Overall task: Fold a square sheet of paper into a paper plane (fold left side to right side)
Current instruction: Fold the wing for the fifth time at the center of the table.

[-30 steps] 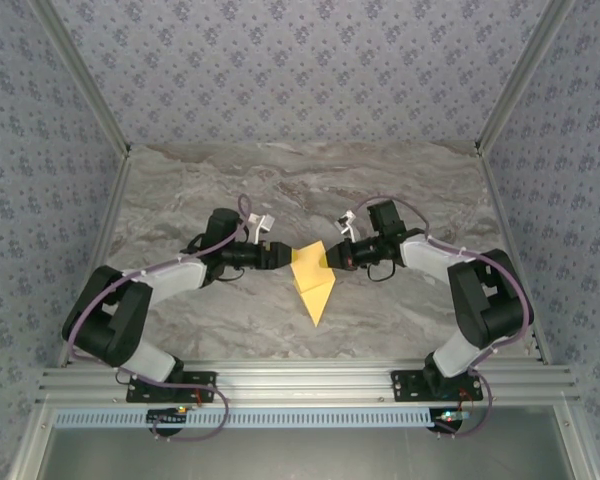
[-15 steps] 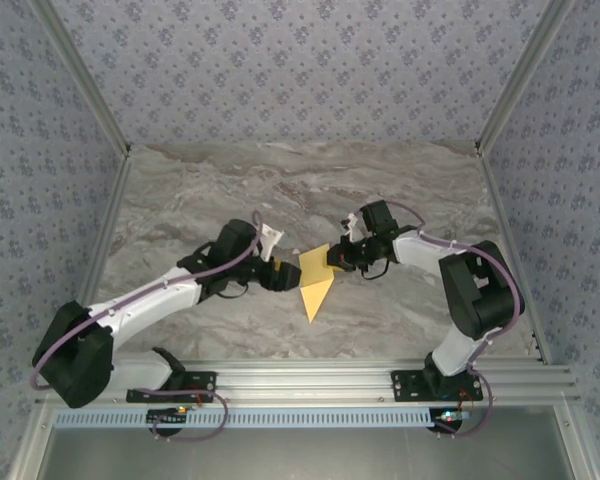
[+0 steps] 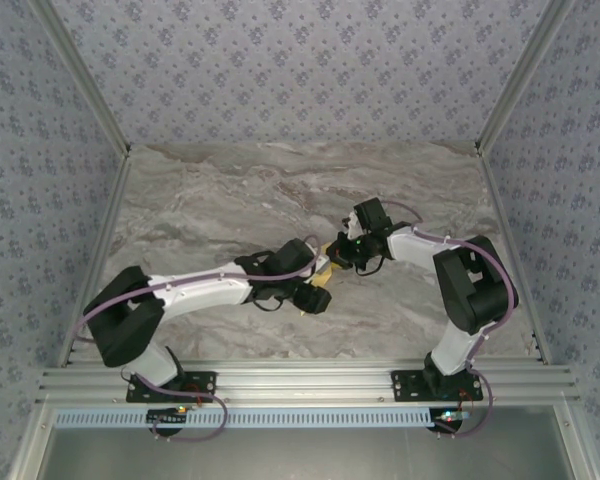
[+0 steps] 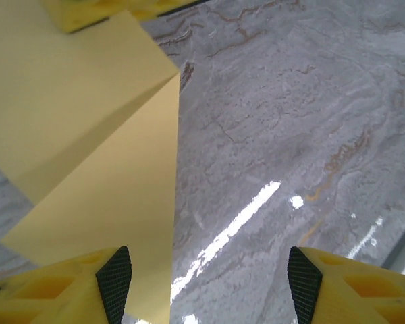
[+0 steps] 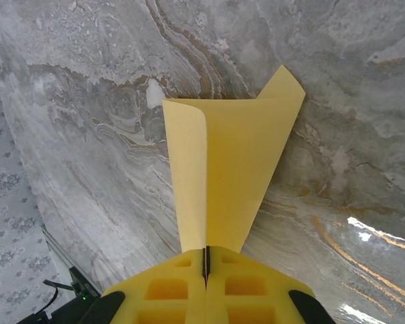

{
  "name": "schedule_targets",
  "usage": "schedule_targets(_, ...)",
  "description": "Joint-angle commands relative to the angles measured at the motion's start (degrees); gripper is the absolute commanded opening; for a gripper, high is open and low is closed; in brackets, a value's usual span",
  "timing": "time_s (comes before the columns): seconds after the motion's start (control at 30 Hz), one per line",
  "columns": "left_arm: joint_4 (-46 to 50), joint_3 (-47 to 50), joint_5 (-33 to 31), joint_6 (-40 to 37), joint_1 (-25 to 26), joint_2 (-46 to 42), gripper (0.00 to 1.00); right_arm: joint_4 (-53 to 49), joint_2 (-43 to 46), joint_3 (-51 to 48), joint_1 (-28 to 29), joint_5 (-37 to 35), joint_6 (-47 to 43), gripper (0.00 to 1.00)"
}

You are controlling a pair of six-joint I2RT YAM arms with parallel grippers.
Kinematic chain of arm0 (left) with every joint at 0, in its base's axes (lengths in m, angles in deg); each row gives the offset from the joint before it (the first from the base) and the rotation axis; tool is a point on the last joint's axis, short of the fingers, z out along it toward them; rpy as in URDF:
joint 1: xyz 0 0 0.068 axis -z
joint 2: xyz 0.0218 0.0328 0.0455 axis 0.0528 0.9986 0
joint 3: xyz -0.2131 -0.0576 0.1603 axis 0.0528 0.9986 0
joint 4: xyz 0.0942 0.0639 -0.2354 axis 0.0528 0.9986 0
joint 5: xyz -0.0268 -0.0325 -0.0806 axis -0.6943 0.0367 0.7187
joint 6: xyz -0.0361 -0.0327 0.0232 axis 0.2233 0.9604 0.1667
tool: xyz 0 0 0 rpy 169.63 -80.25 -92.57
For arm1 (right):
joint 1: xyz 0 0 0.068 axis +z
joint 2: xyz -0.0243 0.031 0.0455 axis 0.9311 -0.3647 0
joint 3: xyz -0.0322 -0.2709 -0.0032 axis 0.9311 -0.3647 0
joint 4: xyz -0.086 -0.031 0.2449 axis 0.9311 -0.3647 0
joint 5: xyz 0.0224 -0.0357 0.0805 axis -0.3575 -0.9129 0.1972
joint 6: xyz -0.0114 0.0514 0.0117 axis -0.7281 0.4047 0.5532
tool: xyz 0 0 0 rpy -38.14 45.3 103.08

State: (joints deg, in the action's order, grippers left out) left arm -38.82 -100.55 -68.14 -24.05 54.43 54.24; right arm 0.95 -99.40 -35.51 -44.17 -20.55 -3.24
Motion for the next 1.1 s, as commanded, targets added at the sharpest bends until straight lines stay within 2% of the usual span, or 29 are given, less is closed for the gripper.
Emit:
schedule_targets(0.0,5.34,-4.52,-6.55,-1.02,1.87,3.47,0.65,-1.92,-0.82,1.7,0.6,-1.18,1.33,0.0)
schedule_targets(0.2,10.46,-8.93,-13.27,-0.58,3.89,8.38,0.6,-2.61,-0.89,1.9,0.82,-1.52,1.09,0.0)
schedule_targets(0.4,11.82,-9.62,-16.55,0.34,4.07,9.95,0.52,-2.87,-1.13,2.14,0.83,-1.83,0.99,0.0)
schedule_targets(0.67,11.84,-9.87,-16.51,0.43,4.07,11.45,0.4,-4.33,-1.84,2.87,1.06,-2.46,-0.21,0.0)
schedule_targets(1.07,11.58,-10.32,-15.24,0.17,4.07,12.59,0.35,-5.49,-2.77,3.37,1.48,-3.47,-1.02,0.0)
